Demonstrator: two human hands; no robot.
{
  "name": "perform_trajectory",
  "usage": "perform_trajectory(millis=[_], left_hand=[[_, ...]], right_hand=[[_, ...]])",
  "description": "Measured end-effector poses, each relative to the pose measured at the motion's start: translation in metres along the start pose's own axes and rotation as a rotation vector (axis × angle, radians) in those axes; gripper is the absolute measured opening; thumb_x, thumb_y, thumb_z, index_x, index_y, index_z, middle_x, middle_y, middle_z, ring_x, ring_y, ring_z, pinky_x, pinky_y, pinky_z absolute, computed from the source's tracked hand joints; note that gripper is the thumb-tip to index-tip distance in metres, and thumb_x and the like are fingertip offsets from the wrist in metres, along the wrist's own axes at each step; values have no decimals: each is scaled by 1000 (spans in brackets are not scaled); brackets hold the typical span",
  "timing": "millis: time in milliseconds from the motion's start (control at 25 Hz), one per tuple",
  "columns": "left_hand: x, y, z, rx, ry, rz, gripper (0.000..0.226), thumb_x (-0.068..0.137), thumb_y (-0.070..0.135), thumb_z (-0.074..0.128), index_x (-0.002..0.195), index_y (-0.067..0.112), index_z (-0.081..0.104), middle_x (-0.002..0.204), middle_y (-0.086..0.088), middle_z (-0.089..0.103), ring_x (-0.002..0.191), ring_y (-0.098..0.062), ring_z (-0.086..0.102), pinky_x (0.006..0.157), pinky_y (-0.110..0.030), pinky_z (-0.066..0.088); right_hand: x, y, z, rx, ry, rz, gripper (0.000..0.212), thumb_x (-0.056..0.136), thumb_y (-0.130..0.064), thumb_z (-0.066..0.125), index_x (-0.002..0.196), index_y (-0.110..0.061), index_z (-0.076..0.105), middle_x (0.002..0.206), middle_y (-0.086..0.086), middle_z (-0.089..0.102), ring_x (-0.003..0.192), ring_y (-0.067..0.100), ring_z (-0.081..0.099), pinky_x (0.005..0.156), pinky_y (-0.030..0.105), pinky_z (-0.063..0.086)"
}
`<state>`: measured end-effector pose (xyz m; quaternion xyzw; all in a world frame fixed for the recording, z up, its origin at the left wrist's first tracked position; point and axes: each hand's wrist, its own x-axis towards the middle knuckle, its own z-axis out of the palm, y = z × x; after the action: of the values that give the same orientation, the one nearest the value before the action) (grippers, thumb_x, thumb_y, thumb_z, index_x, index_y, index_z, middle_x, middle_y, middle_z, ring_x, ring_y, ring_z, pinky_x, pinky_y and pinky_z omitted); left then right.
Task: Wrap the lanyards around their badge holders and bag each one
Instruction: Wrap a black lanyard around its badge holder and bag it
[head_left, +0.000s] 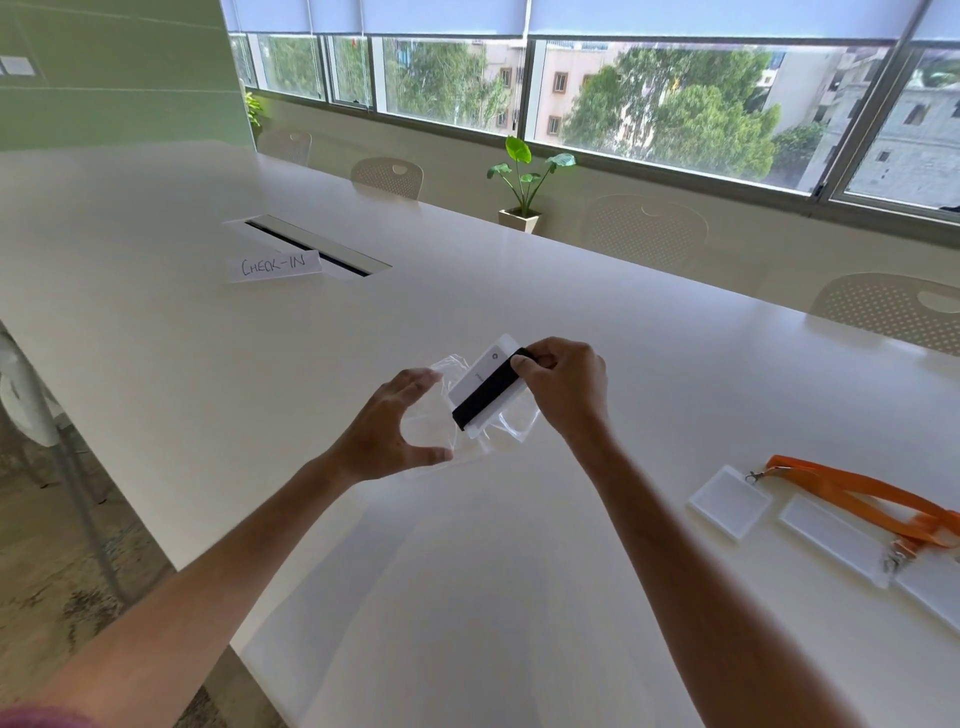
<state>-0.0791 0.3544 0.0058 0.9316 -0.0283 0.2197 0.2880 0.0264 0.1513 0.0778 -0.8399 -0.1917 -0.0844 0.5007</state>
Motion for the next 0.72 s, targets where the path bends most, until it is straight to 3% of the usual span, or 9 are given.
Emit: perform_trajectory(millis=[440,720], left_hand=[[-2,11,8,23,40,26,94,64,54,76,139,11,42,138,0,44,127,-16,44,104,-46,40],[2,22,6,99,117,44,91,67,56,73,138,8,42,136,-5,44,123,-21,45,101,-47,43]], right_hand=[[-14,7,15,56,32,57,6,77,-32,68,76,-28,73,58,-21,63,59,-7,58,54,15,37],[-25,12,29,243,-13,168,6,73,-32,72,72,-26,73,66,-15,70,68,1,66,66,25,53]])
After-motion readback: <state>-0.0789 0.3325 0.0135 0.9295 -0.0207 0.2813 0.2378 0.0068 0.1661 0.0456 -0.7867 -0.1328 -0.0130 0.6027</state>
